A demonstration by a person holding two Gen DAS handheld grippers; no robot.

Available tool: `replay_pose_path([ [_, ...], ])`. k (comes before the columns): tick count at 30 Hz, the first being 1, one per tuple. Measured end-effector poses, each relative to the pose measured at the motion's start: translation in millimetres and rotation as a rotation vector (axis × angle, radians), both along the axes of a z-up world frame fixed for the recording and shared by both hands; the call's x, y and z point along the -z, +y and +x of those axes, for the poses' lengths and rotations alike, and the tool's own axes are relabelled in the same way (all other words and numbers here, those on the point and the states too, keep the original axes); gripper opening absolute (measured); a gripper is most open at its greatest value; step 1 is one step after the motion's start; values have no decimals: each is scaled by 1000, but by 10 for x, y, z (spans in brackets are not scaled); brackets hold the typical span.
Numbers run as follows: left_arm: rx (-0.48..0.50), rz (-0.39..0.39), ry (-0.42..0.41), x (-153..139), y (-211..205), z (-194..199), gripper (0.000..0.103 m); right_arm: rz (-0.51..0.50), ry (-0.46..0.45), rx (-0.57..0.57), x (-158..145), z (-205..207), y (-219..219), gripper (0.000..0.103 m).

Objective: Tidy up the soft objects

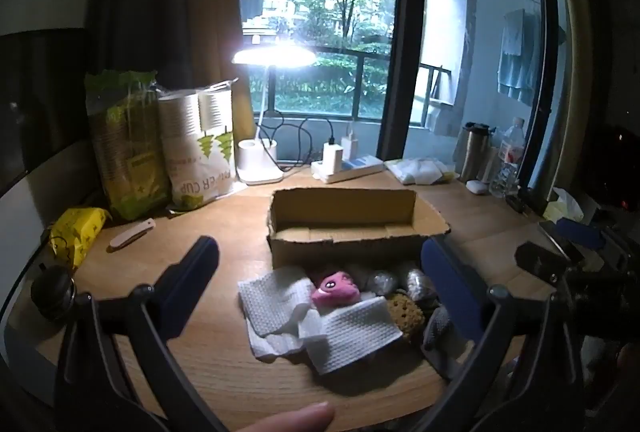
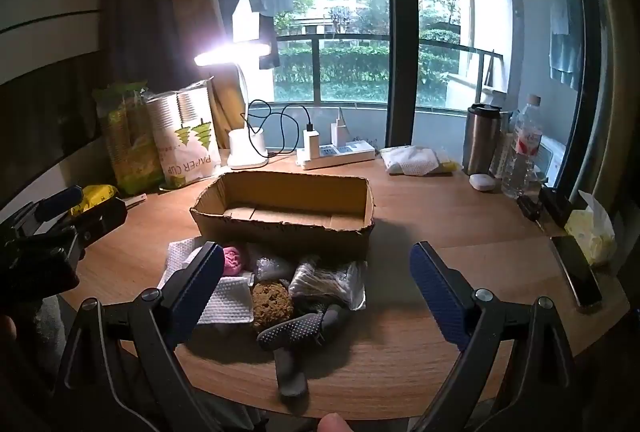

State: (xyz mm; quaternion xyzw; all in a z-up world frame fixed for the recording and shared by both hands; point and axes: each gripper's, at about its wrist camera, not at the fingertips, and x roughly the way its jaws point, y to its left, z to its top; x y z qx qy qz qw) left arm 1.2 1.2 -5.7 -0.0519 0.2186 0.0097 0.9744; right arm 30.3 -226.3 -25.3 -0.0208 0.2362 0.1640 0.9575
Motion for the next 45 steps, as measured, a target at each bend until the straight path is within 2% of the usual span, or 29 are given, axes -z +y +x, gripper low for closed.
replay_pose_path([
  [14, -3, -23, 26, 74, 37, 120, 102, 1, 48, -10, 79, 171, 29, 96],
  [33, 41, 9, 21, 3, -70, 203, 102, 7, 52, 39, 65, 253, -54, 96],
  [45, 51, 0, 32, 6, -47, 232, 102, 12, 48, 49, 57, 277, -94, 96],
])
